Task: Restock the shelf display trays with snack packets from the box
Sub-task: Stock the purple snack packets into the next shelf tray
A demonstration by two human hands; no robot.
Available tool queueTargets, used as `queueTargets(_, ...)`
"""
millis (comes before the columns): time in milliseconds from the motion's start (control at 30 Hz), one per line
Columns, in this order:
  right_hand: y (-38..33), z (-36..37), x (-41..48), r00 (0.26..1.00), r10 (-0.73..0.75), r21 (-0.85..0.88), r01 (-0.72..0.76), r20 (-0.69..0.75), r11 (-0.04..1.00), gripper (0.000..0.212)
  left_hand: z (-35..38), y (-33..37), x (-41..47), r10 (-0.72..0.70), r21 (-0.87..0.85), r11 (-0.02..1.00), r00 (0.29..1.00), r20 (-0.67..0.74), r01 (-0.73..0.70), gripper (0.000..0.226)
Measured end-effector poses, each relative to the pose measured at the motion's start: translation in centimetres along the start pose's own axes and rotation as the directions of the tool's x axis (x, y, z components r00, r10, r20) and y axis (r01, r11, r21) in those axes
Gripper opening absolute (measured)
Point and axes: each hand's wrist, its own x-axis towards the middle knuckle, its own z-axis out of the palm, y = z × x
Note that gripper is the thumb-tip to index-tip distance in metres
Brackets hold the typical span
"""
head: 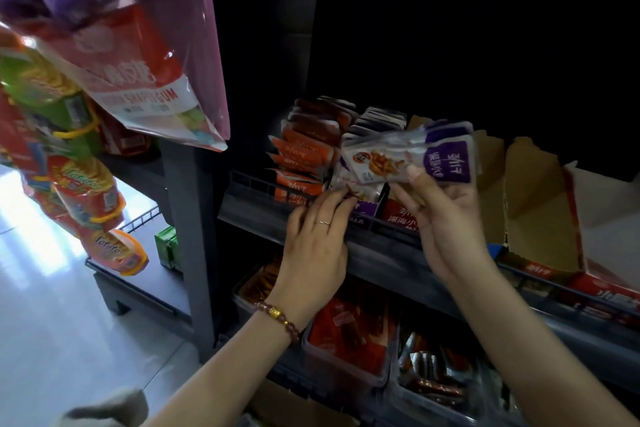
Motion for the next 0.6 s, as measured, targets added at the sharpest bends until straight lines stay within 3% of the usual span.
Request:
queueTargets(200, 1.9, -0.3, -0.1, 0.999, -0.044, -0.019, 0.043, -0.014, 0.999, 0.059, 0.7, -0.1, 0.0, -0.017, 0.126, 0.992, 1.0, 0.022, 0.014, 0.062)
queueTargets(367, 2.5, -0.2, 0.0, 0.982, -0.183, -0.297, 0.186, 0.039, 0.936, 0.034, 0.9, -0.4, 0.2, 0.004, 0.165, 0.986, 1.0, -0.029, 0.0, 0.056)
queueTargets(600, 1.8, 0.4, 0.2, 0.965, -0.23, -0.478, 0.261, 0.124, 0.839, 0.03, 0.5, -0.7, 0.2, 0.007, 0.187, 0.982, 1.0, 0.002, -0.008, 0.057)
